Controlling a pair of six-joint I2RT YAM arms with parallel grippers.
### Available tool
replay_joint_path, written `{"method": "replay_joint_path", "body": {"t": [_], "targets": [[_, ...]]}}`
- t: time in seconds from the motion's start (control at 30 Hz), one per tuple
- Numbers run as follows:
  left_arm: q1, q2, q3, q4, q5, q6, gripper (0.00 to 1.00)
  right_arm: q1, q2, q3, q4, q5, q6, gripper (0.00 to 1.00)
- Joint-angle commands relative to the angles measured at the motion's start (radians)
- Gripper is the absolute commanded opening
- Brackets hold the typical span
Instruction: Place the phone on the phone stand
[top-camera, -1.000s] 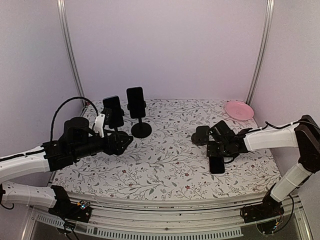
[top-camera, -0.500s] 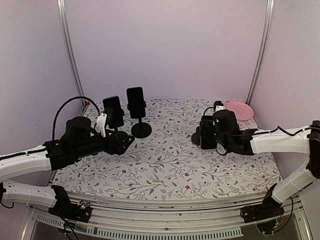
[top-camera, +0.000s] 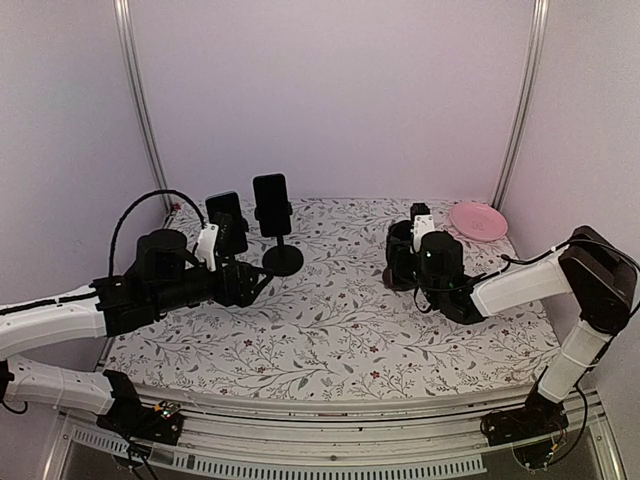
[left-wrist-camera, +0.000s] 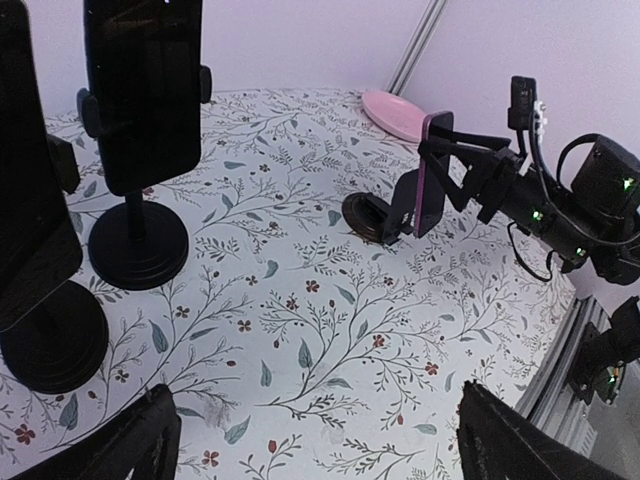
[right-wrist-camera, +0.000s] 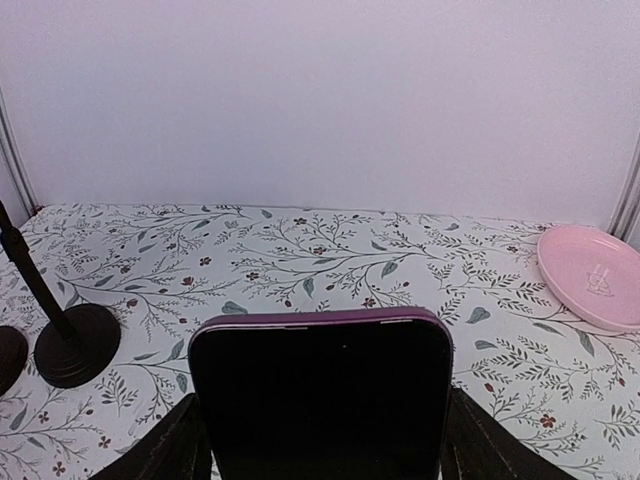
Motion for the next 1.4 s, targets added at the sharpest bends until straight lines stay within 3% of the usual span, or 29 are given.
{"method": "replay_joint_path", "body": {"t": [0.0, 0.77, 1.37], "targets": [[-0.012, 0.001, 0.035, 0.016, 0.012, 0.008, 0.97, -0.026, 0.032, -0.003, 0.206, -0.021, -0.064, 0.48], [-0.012, 0.018, 0.051, 0.018, 0.024, 0.009, 0.97, -0.056, 0.179, 0.02, 0.289, 0.057, 0.004, 0.5], [-0.013, 0.011, 0.053, 0.019, 0.025, 0.011, 0.97, -0.055, 0.191, 0.048, 0.174, 0.056, 0.084, 0.54]]}}
